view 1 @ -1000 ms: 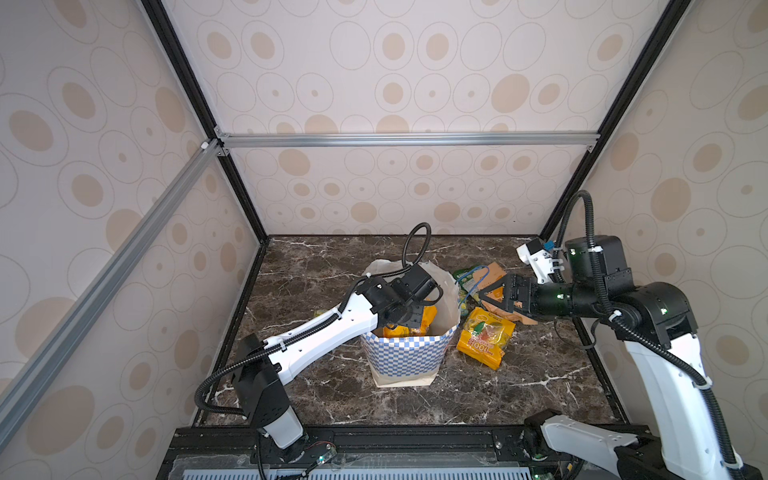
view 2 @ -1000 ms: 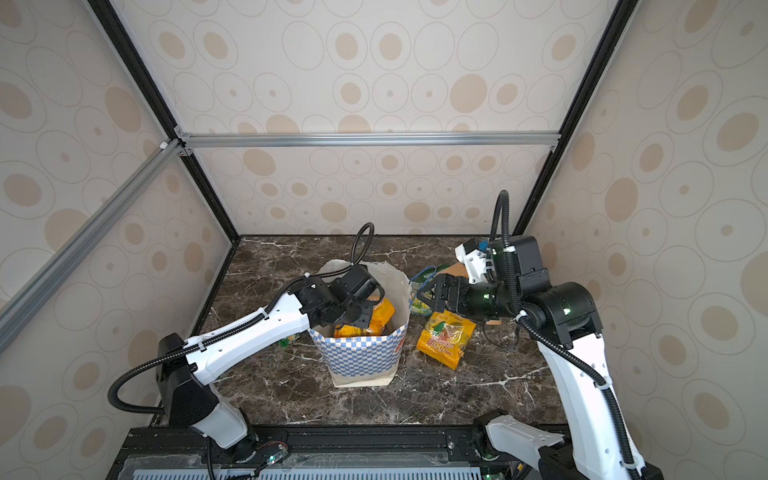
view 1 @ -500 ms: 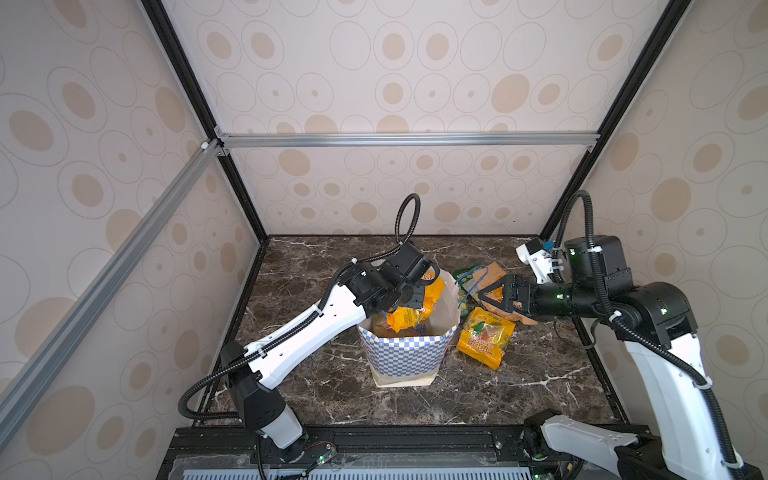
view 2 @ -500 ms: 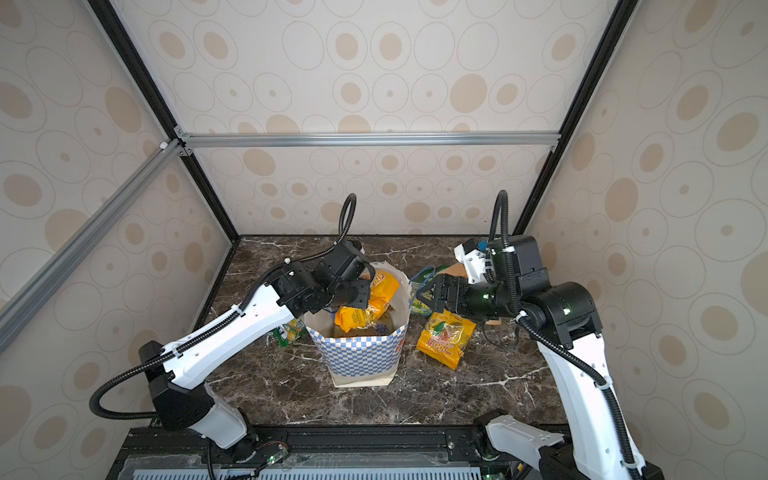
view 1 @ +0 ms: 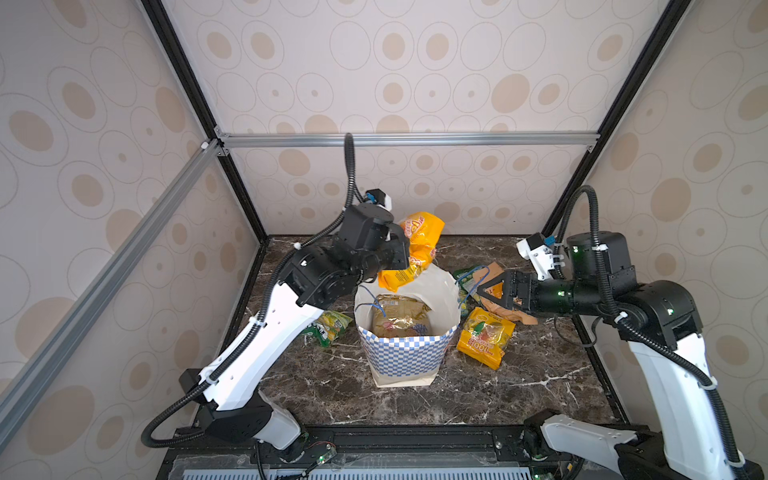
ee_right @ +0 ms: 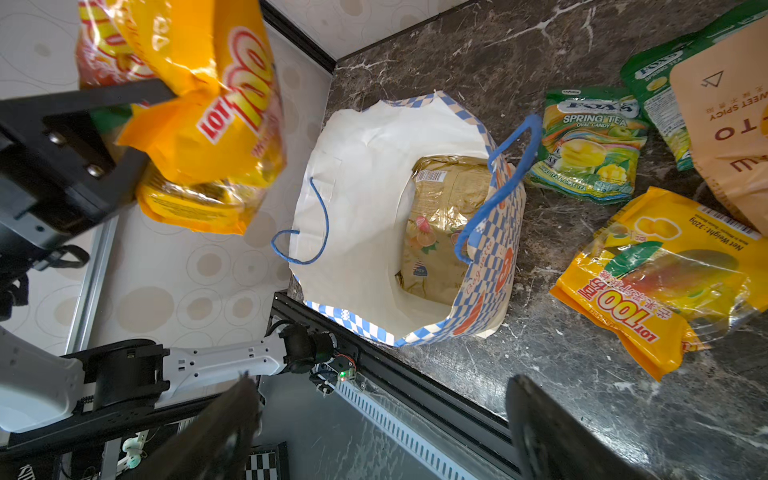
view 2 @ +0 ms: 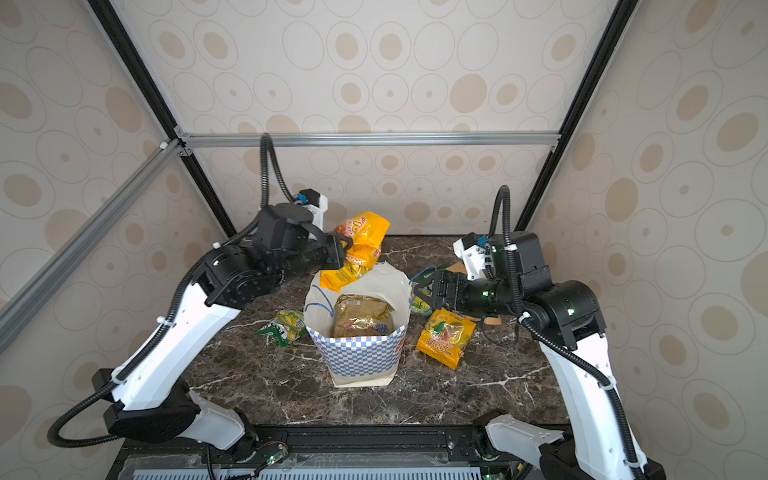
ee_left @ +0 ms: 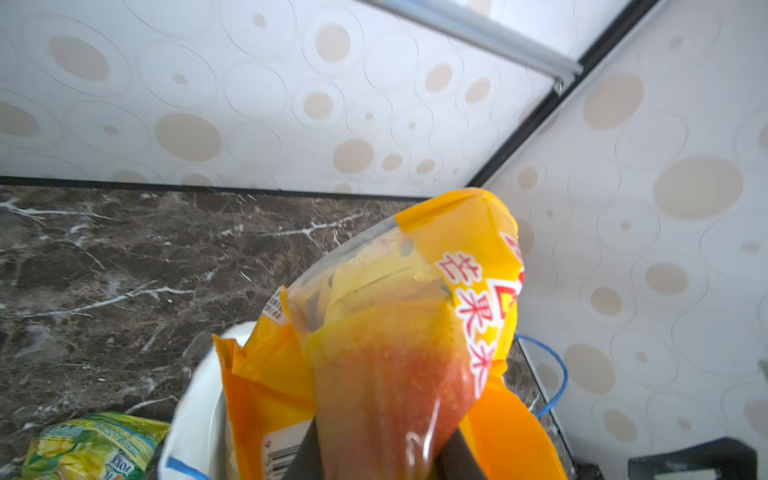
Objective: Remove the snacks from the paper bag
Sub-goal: 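Raise the yellow gummy pack out of the paper bag with the left gripper, then lower the yellow gummy pack onto the table beside the bag and release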
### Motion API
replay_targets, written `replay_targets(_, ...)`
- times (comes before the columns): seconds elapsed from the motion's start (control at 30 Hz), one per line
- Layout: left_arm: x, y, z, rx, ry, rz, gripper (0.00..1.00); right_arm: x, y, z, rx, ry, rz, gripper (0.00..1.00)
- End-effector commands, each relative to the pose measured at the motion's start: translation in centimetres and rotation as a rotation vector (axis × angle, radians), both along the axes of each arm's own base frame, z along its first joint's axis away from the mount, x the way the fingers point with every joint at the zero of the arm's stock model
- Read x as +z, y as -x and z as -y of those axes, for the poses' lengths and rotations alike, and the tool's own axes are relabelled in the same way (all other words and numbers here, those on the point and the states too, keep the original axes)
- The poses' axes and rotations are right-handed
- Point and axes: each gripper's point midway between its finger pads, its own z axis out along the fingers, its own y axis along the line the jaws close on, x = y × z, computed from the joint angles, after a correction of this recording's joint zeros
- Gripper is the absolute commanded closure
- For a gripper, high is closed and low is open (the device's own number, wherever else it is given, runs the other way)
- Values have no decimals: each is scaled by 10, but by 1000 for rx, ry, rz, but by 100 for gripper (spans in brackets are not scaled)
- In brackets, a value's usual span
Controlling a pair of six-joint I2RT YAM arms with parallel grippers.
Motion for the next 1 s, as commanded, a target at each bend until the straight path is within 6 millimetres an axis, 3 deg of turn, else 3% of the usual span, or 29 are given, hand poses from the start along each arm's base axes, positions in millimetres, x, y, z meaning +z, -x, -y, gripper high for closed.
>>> replay_targets(0.0,54,2,-61,152,146,153,100,3,-1,-1,-5,-8,12,4)
replay_targets(0.1,40,-2,-105,279,161,150,100,3,0,-1,-8,-12,15,5)
replay_targets(0.23,5,-18,-156,384,169,91,100,4,2,-1,-5,-11,20,5)
replay_targets(0.4,-86,-59,-184,391,207,-76,100,5,6,1,-4,-8,25,4)
replay_targets(0.63,-190,-101,-175,390,338,-171,100,9,15,6,-5,-3,37,5)
replay_targets(0.87,-255,-126,-169,352,229,-342,100,8,21,12,-25,4,46,5)
replay_targets(0.97,-270,-127,-169,359,227,-366,81,10,21,13,-32,-1,49,5)
